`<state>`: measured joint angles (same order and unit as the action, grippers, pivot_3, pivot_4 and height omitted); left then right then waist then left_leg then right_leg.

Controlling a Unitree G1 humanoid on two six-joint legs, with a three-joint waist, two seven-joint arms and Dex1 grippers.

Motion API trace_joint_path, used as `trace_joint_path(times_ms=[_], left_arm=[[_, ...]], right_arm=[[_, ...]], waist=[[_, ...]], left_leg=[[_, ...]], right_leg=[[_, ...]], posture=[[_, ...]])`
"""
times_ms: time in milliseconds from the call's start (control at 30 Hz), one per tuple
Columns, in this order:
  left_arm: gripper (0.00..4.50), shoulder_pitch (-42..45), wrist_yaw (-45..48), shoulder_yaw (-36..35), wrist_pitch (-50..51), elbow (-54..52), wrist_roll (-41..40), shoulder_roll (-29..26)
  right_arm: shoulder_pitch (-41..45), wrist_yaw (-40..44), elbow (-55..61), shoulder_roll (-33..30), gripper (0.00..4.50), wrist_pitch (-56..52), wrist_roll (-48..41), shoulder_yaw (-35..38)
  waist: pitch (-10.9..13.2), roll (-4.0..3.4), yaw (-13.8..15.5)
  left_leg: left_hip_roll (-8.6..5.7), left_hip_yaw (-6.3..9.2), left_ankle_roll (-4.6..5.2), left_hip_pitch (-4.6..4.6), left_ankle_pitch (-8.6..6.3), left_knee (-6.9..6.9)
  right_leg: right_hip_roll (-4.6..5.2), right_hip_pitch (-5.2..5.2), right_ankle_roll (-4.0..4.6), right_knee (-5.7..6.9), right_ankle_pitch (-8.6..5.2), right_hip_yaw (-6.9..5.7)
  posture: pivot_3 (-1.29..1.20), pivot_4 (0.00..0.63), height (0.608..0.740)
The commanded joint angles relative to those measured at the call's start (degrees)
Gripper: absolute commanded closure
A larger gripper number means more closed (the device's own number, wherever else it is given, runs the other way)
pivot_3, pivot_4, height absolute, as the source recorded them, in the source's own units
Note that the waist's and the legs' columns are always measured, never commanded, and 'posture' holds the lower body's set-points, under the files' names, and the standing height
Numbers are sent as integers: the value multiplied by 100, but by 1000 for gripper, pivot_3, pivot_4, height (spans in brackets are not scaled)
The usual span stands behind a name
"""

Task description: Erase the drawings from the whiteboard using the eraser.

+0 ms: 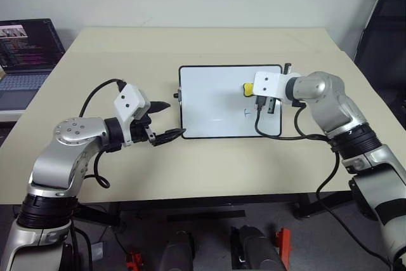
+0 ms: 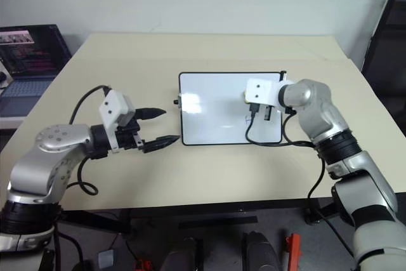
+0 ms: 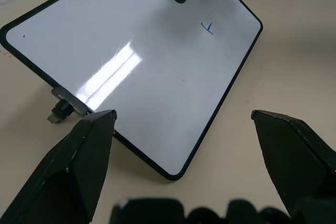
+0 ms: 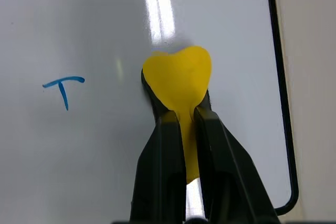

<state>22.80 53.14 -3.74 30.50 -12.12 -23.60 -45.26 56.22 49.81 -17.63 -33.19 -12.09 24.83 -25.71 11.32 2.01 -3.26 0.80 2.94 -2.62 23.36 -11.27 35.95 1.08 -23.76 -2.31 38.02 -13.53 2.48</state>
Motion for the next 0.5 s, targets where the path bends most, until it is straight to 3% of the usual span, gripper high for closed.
trace_joint_path(times_ms=[33, 333, 500], left_arm=[[0, 28, -22, -105, -116, -126, -6, -11], [0, 33, -16, -93, -148, -94, 10, -2], [0, 59, 0, -64, -176, -59, 20, 6]], right_arm=[[-325, 113, 206, 60, 4498, -13, 377, -369], [-1249, 721, 1016, -217, 4498, -98, 721, -667], [-1331, 762, 1067, -254, 4498, -156, 780, -578]], waist=[[0, 0, -1], [-17, 24, 5], [-18, 26, 5]], left_leg=[[0, 0, 0, -17, 0, -3], [1, 1, -1, -56, 1, 3], [1, 0, -1, -58, 2, 5]], right_leg=[[0, 17, 6, -2, -4, 0], [1, 58, 28, -4, -17, 2], [1, 58, 27, -3, -14, 3]], posture=[[0, 150, 740], [0, 150, 740], [0, 150, 740]])
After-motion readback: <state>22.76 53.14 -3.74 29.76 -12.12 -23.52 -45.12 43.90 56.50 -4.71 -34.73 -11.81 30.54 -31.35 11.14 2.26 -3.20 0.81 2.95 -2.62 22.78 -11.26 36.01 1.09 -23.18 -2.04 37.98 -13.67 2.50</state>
